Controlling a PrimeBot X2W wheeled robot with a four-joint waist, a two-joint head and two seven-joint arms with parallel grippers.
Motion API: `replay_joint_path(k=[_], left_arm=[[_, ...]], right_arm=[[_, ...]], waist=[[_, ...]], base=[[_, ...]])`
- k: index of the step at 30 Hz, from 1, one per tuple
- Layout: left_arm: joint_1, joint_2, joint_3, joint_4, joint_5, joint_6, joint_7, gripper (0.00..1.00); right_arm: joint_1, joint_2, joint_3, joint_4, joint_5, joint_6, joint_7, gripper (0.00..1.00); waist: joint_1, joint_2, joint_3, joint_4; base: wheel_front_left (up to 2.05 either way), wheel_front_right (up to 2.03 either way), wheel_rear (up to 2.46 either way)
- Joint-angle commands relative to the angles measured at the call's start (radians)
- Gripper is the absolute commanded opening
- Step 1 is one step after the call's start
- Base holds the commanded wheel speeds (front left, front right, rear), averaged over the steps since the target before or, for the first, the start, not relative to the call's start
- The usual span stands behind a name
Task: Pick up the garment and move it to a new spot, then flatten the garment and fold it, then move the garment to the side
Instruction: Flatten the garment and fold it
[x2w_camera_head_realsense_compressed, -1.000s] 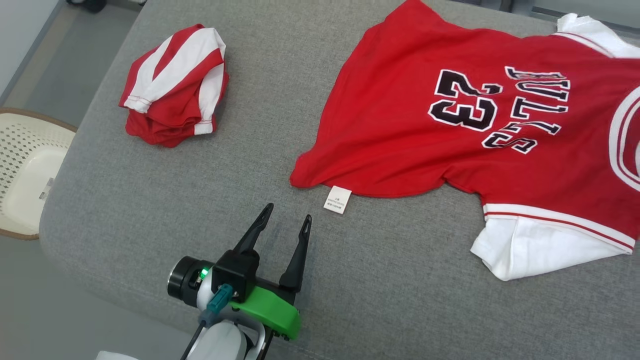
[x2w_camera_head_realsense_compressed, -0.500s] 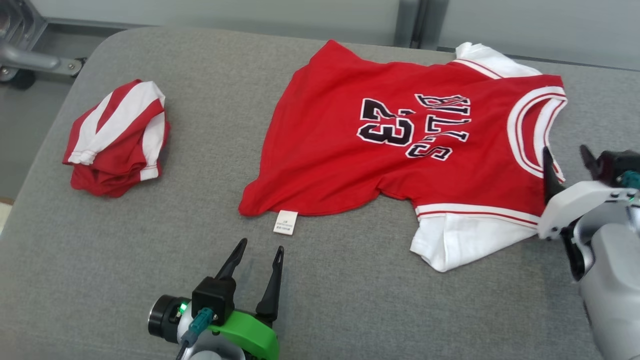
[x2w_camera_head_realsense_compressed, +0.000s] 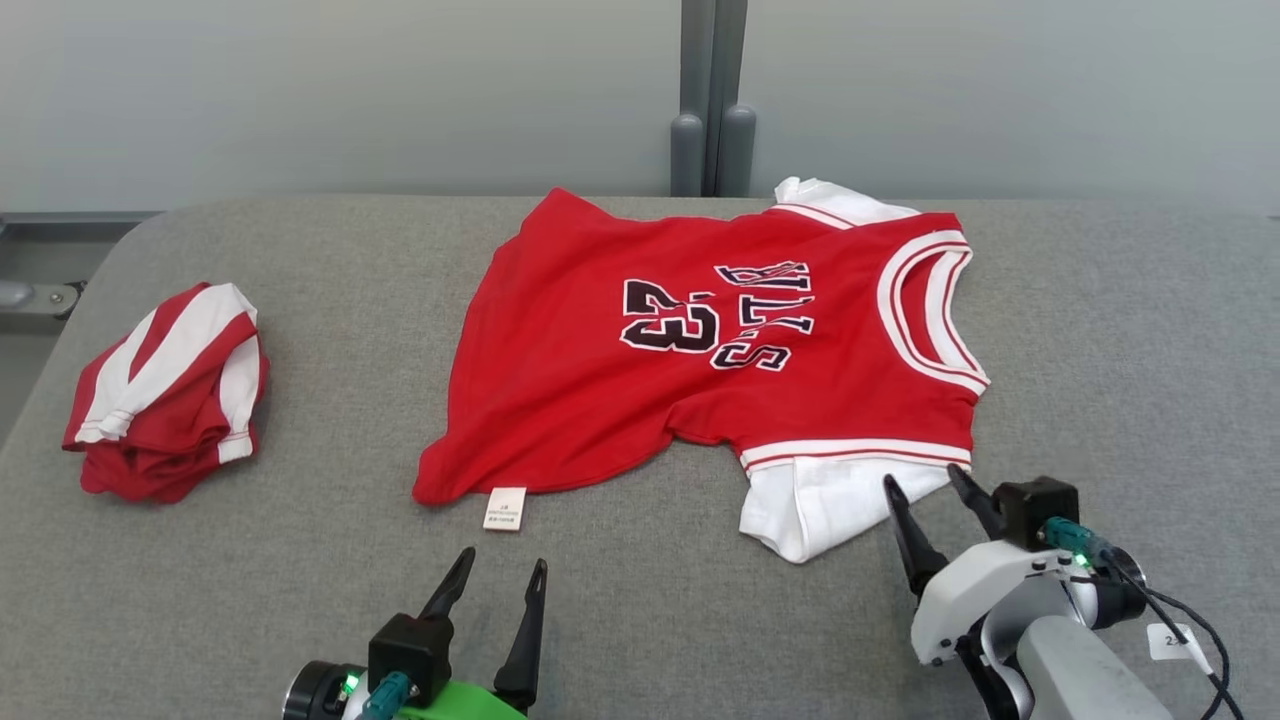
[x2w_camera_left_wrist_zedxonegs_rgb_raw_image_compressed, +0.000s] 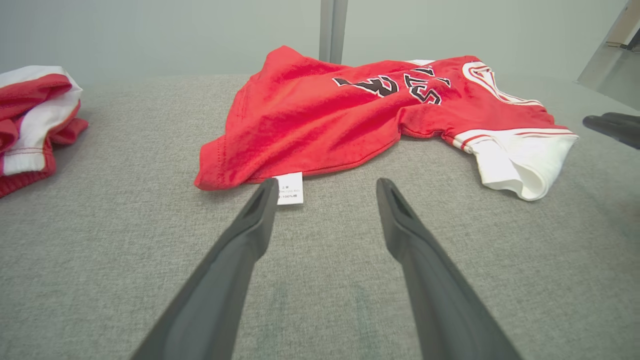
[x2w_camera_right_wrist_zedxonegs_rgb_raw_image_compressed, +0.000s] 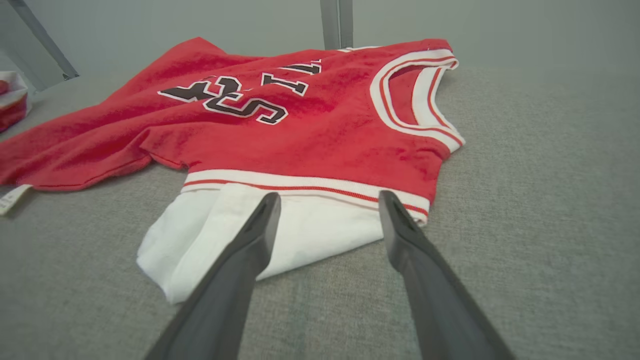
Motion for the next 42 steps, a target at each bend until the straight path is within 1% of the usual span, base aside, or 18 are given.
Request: replay_joint_path(k=[1, 6, 11, 19, 26, 27, 29, 30, 31, 32, 40, 42], left_arm=[[0.015, 0.004, 0.000, 0.002, 0.009, -0.005, 0.000, 1.00], [0.011, 0.004, -0.007, 0.007, 0.011, -0.014, 0.000, 1.00], [0.002, 0.004, -0.007, 0.010, 0.006, -0.016, 0.000, 1.00], [-0.020, 0.004, -0.019, -0.002, -0.008, -0.009, 0.000, 1.00], [-0.035, 0.004, -0.030, -0.017, -0.019, 0.001, 0.000, 1.00], [-0.035, 0.004, -0.030, -0.017, -0.020, 0.002, 0.000, 1.00], [-0.036, 0.004, -0.031, -0.017, -0.020, 0.001, 0.000, 1.00], [-0.037, 0.004, -0.032, -0.017, -0.018, 0.001, 0.000, 1.00], [-0.038, 0.004, -0.032, -0.016, -0.017, 0.000, 0.000, 1.00], [-0.040, 0.004, -0.033, -0.017, -0.017, -0.001, 0.000, 1.00], [-0.027, 0.004, -0.027, -0.020, -0.017, 0.001, 0.000, 1.00], [-0.014, 0.004, -0.023, -0.020, -0.015, 0.000, 0.000, 1.00]], right_arm=[[0.010, 0.000, 0.018, -0.005, 0.003, -0.002, -0.003, 1.00], [-0.034, 0.011, 0.097, 0.018, 0.036, -0.002, 0.003, 1.00], [-0.084, 0.013, 0.146, 0.066, 0.042, -0.002, 0.021, 1.00], [-0.151, -0.002, 0.149, 0.170, 0.029, -0.002, 0.035, 1.00], [-0.143, 0.003, 0.161, 0.204, 0.041, -0.002, 0.015, 1.00], [-0.142, 0.002, 0.164, 0.210, 0.043, -0.002, 0.016, 0.98], [-0.142, 0.004, 0.167, 0.224, 0.048, -0.002, 0.016, 0.47], [-0.144, 0.004, 0.170, 0.230, 0.051, -0.002, 0.016, 0.29], [-0.147, 0.004, 0.172, 0.235, 0.053, -0.002, 0.015, 0.05], [-0.148, 0.004, 0.173, 0.236, 0.056, -0.002, 0.012, 0.00], [-0.116, -0.002, 0.161, 0.183, 0.068, -0.002, -0.003, 0.00], [-0.094, -0.008, 0.145, 0.136, 0.070, -0.002, -0.003, 0.00]], waist=[[0.0000, 0.0000, -0.019, -0.011], [0.0000, 0.0000, -0.008, 0.027], [0.0000, 0.0000, 0.010, 0.070], [0.0000, 0.0000, 0.055, 0.112], [0.0000, 0.0000, 0.078, 0.115], [0.0000, 0.0000, 0.079, 0.114], [0.0000, 0.0000, 0.081, 0.112], [0.0000, 0.0000, 0.082, 0.111], [0.0000, 0.0000, 0.083, 0.110], [0.0000, 0.0000, 0.083, 0.108], [0.0000, 0.0000, 0.063, 0.090], [0.0000, 0.0000, 0.051, 0.078]], base=[[0.00, 0.00, 0.00], [0.00, 0.00, 0.00], [0.00, 0.00, 0.00], [0.00, 0.00, 0.00], [0.00, 0.00, 0.00], [0.00, 0.00, 0.00], [0.00, 0.00, 0.00], [0.00, 0.00, 0.00], [0.00, 0.00, 0.00], [0.00, 0.00, 0.00], [0.00, 0.00, 0.00], [0.00, 0.00, 0.00]])
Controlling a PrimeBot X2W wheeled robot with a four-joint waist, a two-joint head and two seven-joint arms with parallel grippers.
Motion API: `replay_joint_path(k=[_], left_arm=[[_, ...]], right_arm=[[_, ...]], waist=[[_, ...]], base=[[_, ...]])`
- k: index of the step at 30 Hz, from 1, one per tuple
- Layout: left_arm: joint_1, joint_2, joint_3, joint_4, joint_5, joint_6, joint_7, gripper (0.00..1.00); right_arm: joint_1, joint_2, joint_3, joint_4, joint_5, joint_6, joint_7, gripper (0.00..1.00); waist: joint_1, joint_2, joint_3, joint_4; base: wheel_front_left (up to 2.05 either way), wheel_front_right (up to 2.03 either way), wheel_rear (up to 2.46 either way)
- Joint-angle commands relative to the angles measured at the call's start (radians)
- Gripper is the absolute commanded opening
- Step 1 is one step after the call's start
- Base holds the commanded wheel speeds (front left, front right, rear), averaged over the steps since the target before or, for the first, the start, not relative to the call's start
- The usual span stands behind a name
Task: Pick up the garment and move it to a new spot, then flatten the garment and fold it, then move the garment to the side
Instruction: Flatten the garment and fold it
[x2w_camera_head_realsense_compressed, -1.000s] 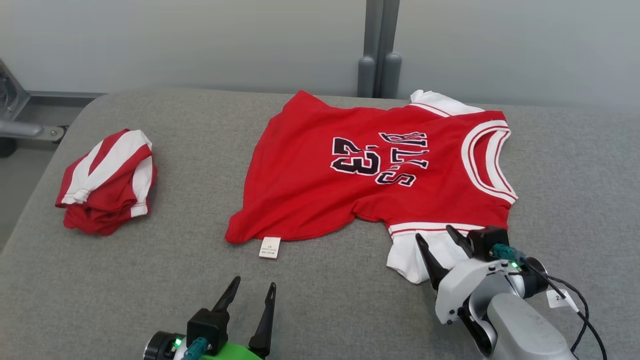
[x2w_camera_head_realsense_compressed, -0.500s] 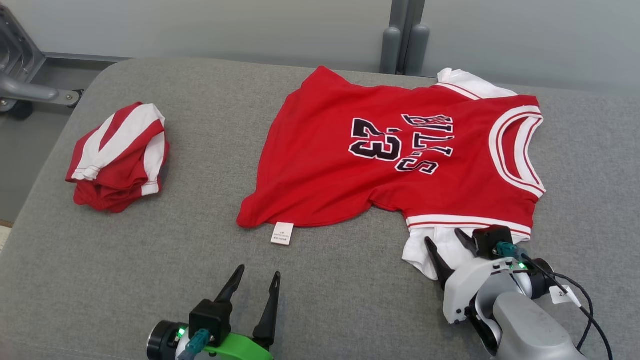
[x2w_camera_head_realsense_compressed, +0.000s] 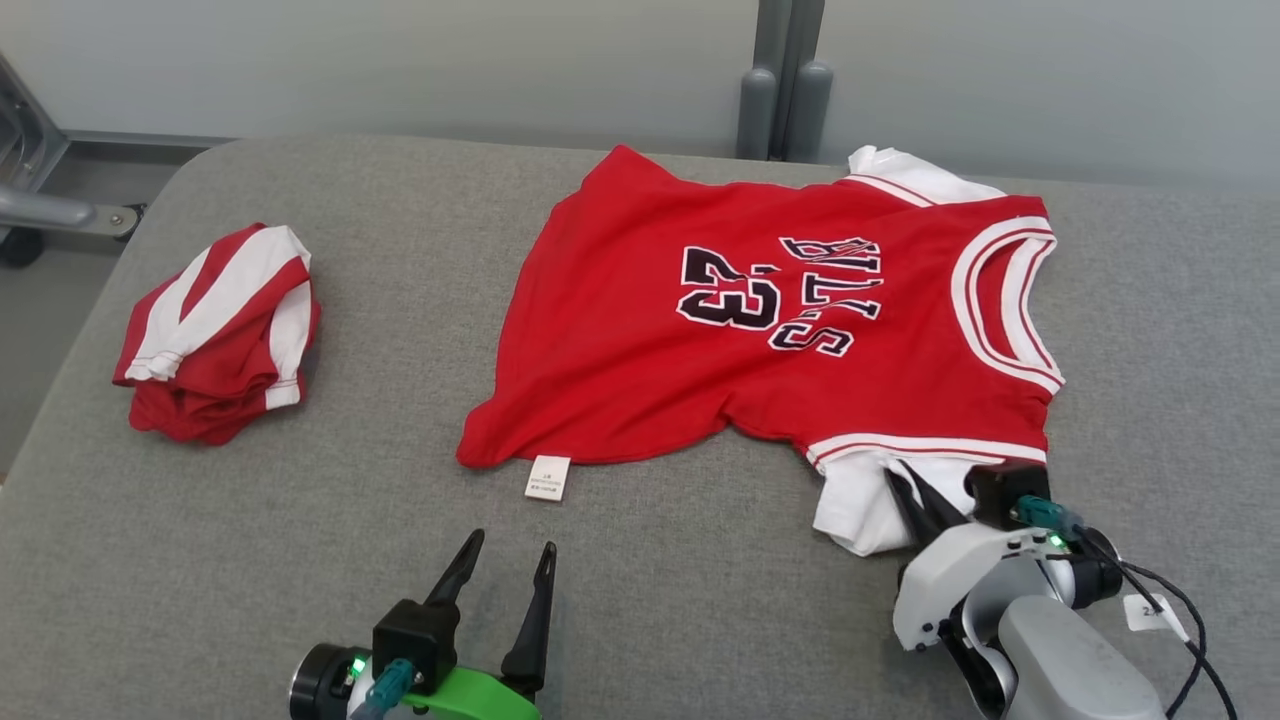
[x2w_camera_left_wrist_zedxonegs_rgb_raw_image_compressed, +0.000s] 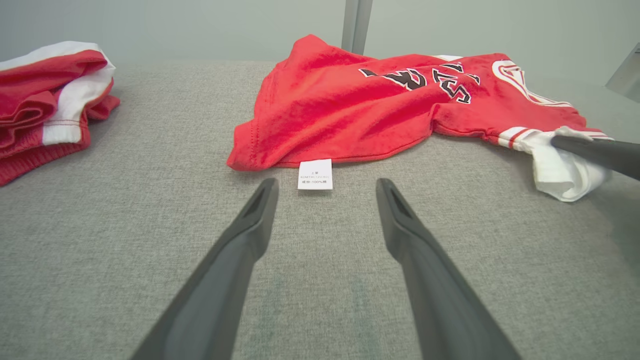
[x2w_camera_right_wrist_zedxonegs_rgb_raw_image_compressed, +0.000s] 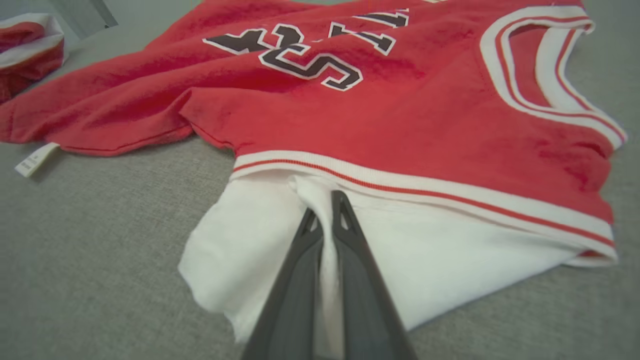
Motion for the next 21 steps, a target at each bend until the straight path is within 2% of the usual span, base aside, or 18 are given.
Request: replay_joint_path(k=[1, 5, 6, 7, 8, 9, 10, 17, 21], left_arm=[[0.014, 0.003, 0.004, -0.003, 0.001, 0.001, 0.000, 1.00], [0.029, 0.003, 0.013, -0.005, 0.007, -0.003, 0.000, 1.00], [0.034, 0.003, 0.018, -0.006, 0.006, -0.003, 0.000, 1.00], [0.039, 0.003, 0.019, -0.005, 0.009, -0.004, 0.000, 1.00], [0.042, 0.003, 0.021, -0.004, 0.012, -0.005, 0.000, 1.00], [0.043, 0.003, 0.025, -0.002, 0.014, -0.006, 0.000, 1.00], [0.044, 0.003, 0.027, -0.001, 0.013, -0.007, 0.000, 1.00], [0.050, 0.003, 0.031, 0.006, 0.012, -0.008, 0.000, 1.00], [0.047, 0.003, 0.027, 0.005, 0.004, -0.007, 0.000, 1.00]], right_arm=[[0.016, -0.009, -0.009, -0.015, 0.004, -0.001, -0.004, 0.00], [0.122, -0.008, -0.090, -0.150, -0.014, -0.001, -0.004, 0.00], [0.148, -0.003, -0.107, -0.183, -0.020, -0.001, -0.004, 0.10], [0.174, 0.000, -0.121, -0.208, -0.022, -0.001, -0.004, 0.34], [0.201, 0.004, -0.137, -0.227, -0.019, -0.001, -0.004, 0.46], [0.222, 0.009, -0.156, -0.249, -0.014, -0.001, -0.004, 0.65], [0.243, 0.012, -0.177, -0.267, -0.017, -0.001, -0.004, 1.00], [0.421, 0.050, -0.442, -0.405, -0.057, -0.001, -0.004, 1.00], [0.463, 0.055, -0.499, -0.421, -0.074, -0.001, -0.004, 1.00]], waist=[[0.0000, 0.0000, -0.015, -0.016], [0.0000, 0.0000, -0.042, -0.054], [0.0000, 0.0000, -0.047, -0.067], [0.0000, 0.0000, -0.051, -0.080], [0.0000, 0.0000, -0.053, -0.093], [0.0000, 0.0000, -0.056, -0.107], [0.0000, 0.0000, -0.059, -0.120], [0.0000, 0.0000, -0.071, -0.203], [0.0000, 0.0000, -0.071, -0.225]], base=[[0.00, 0.00, 0.00], [0.00, 0.00, 0.00], [0.00, 0.00, 0.00], [0.00, 0.00, 0.00], [0.00, 0.00, 0.00], [0.00, 0.00, 0.00], [0.00, 0.00, 0.00], [0.00, 0.00, 0.00], [0.00, 0.00, 0.00]])
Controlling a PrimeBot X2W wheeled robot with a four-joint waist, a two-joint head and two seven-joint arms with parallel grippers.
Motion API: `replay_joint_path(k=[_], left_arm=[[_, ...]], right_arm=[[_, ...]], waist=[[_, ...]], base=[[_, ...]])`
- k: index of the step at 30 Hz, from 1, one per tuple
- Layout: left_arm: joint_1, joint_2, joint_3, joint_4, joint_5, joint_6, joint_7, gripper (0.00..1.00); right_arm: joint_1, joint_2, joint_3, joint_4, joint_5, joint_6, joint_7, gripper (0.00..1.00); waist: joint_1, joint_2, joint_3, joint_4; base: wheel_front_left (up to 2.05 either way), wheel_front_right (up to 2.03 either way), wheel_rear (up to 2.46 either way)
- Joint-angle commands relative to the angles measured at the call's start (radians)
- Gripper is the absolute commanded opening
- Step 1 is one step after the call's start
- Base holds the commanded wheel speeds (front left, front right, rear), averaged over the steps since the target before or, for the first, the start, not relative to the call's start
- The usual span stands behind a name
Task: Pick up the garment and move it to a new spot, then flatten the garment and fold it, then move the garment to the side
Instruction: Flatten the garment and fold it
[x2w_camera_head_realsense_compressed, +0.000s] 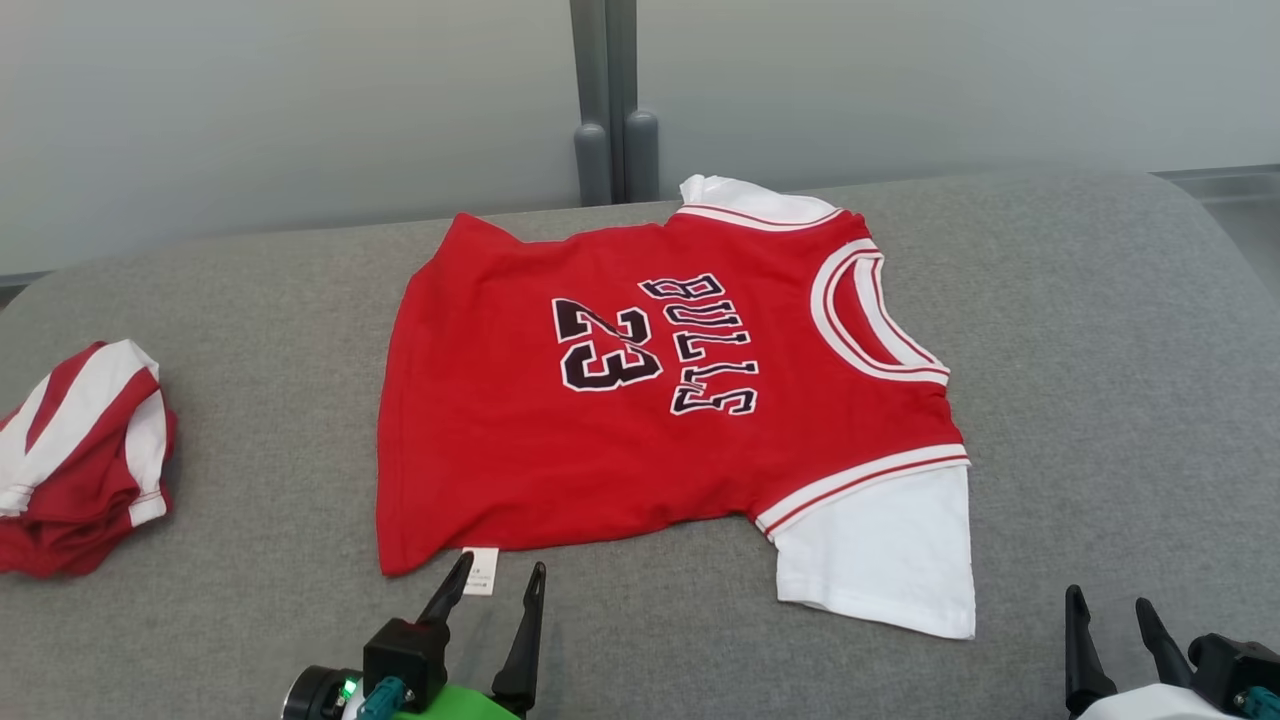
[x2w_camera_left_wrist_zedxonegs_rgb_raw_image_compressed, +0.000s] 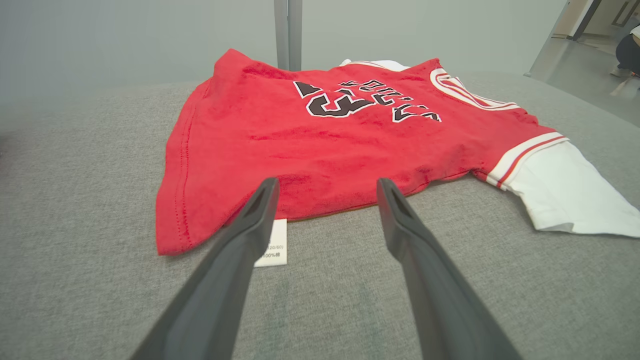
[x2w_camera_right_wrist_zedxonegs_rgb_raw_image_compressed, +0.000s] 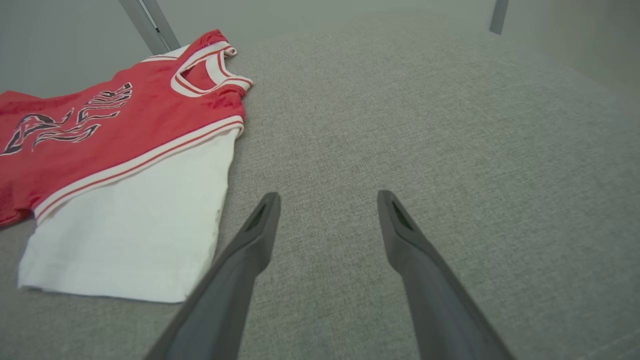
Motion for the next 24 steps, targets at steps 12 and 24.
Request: replay_joint_path(k=[12, 24], left_arm=[[0.002, 0.003, 0.051, 0.020, 0.007, 0.038, 0.000, 1.00], [-0.045, 0.007, 0.212, 0.116, -0.008, 0.054, 0.000, 1.00]], right_arm=[[-0.049, 0.002, 0.095, -0.133, -0.038, -0.001, -0.003, 1.00], [-0.042, 0.003, 0.163, -0.147, -0.041, -0.001, -0.003, 1.00]], waist=[[0.0000, 0.0000, -0.019, -0.025], [0.0000, 0.0000, -0.002, -0.055]], base=[[0.00, 0.00, 0.00], [0.00, 0.00, 0.00]])
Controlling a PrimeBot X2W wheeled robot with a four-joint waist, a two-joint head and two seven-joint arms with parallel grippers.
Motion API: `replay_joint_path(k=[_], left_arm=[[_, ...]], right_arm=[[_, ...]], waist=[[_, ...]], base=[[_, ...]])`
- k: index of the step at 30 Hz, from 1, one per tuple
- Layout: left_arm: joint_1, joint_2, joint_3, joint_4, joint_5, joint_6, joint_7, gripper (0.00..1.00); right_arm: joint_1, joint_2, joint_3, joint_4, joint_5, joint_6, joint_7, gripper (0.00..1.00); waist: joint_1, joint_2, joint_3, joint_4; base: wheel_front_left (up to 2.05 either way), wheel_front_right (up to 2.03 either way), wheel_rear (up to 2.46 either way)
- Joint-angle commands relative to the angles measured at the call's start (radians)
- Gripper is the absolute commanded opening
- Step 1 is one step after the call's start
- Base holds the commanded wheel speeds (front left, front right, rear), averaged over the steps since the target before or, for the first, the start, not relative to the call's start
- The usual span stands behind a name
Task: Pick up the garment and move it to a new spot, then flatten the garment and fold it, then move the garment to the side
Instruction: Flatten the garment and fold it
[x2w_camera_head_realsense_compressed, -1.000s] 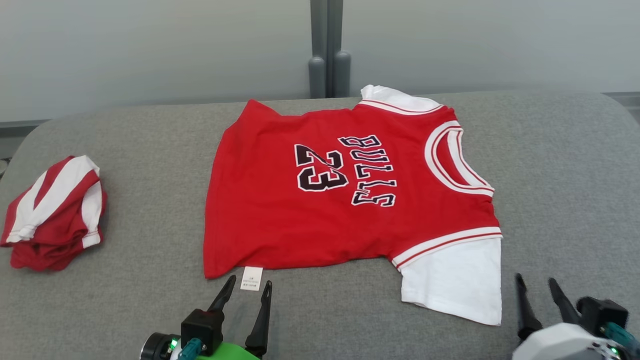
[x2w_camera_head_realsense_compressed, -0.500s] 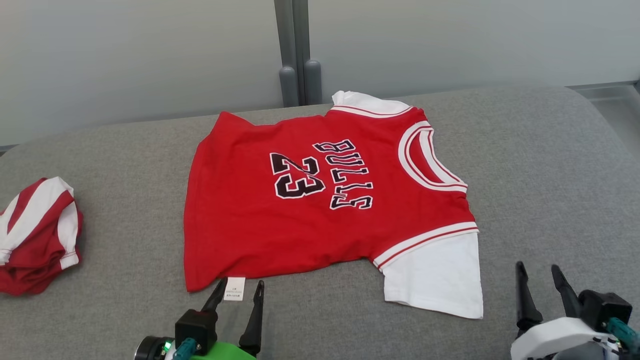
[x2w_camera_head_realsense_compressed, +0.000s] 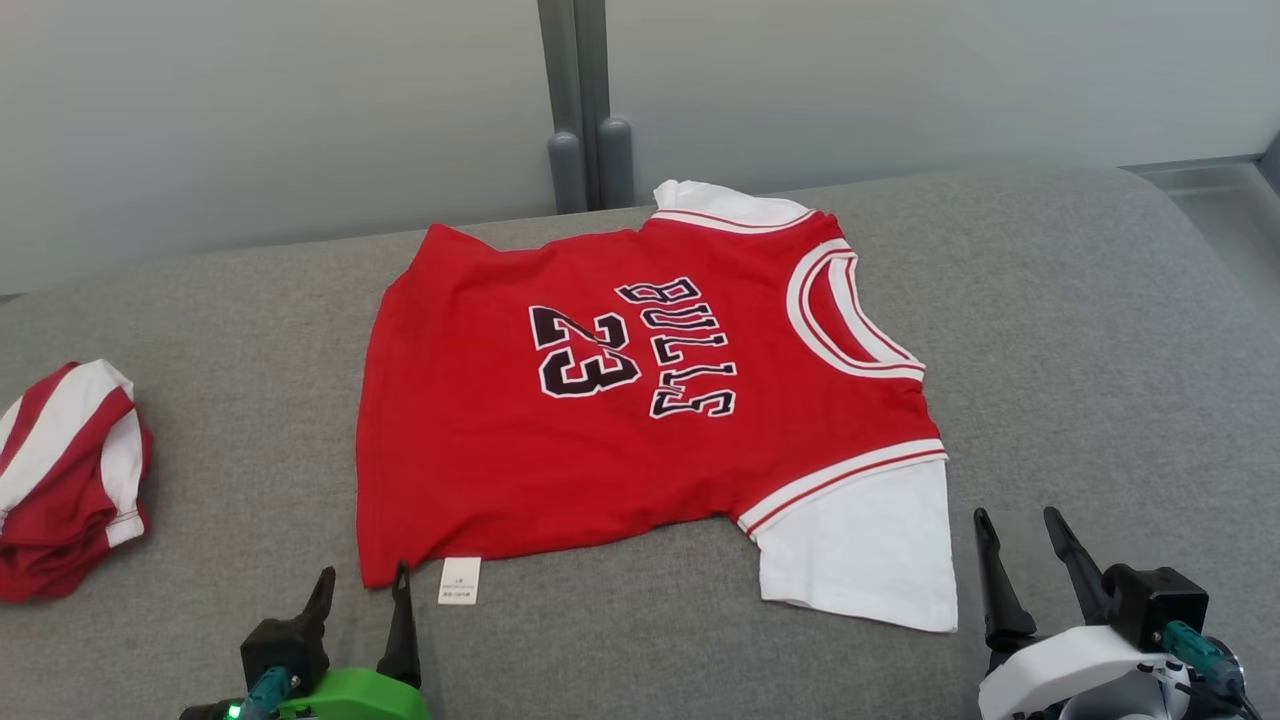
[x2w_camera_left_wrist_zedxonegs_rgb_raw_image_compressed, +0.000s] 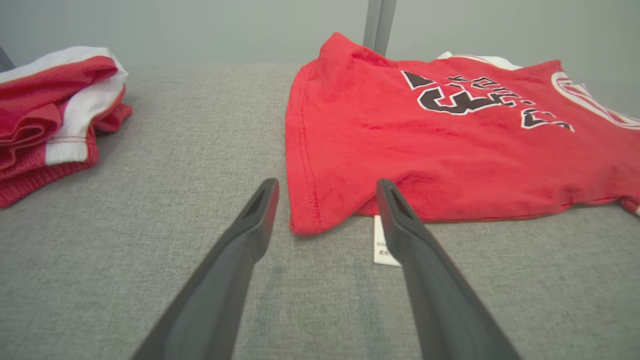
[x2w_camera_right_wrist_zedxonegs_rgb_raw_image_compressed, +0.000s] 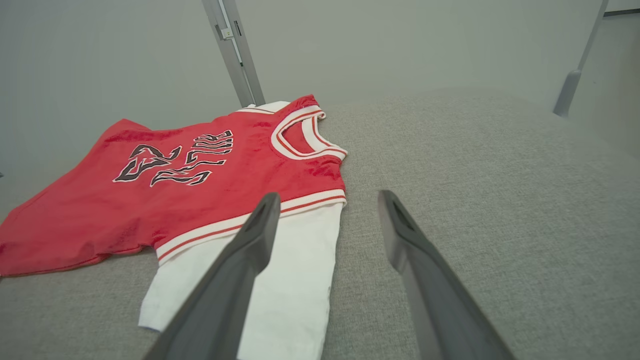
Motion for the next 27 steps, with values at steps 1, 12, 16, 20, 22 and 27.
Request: replay_joint_path(k=[1, 12, 16, 20, 22, 27], left_arm=[[-0.016, 0.005, 0.014, 0.016, -0.005, -0.003, 0.000, 1.00], [-0.107, 0.003, 0.125, 0.118, -0.025, -0.021, 0.000, 1.00], [-0.128, 0.002, 0.139, 0.145, -0.028, -0.031, 0.000, 1.00], [-0.144, 0.002, 0.127, 0.174, -0.032, -0.037, 0.000, 1.00], [-0.155, 0.003, 0.126, 0.179, -0.041, -0.035, 0.000, 1.00], [-0.157, 0.003, 0.111, 0.181, -0.052, -0.026, 0.000, 1.00]], right_arm=[[0.001, -0.002, -0.001, 0.001, -0.003, -0.001, -0.003, 1.00], [-0.029, -0.002, -0.013, 0.006, -0.016, -0.001, -0.003, 1.00], [-0.037, -0.002, -0.008, 0.003, -0.009, -0.001, -0.003, 1.00], [-0.051, -0.002, -0.008, 0.008, -0.008, -0.001, -0.003, 1.00], [-0.056, -0.002, -0.006, 0.010, -0.009, -0.001, -0.003, 1.00], [-0.063, -0.002, -0.004, 0.013, -0.002, -0.001, -0.003, 1.00]], waist=[[0.0000, -0.0001, 0.010, -0.019], [0.0000, -0.0001, 0.083, -0.087], [0.0000, -0.0001, 0.101, -0.095], [0.0000, -0.0001, 0.113, -0.097], [0.0000, -0.0001, 0.118, -0.096], [0.0000, -0.0001, 0.122, -0.089]], base=[[0.00, 0.00, 0.00], [0.00, 0.00, 0.00], [0.00, 0.00, 0.00], [0.00, 0.00, 0.00], [0.00, 0.00, 0.00], [0.00, 0.00, 0.00]])
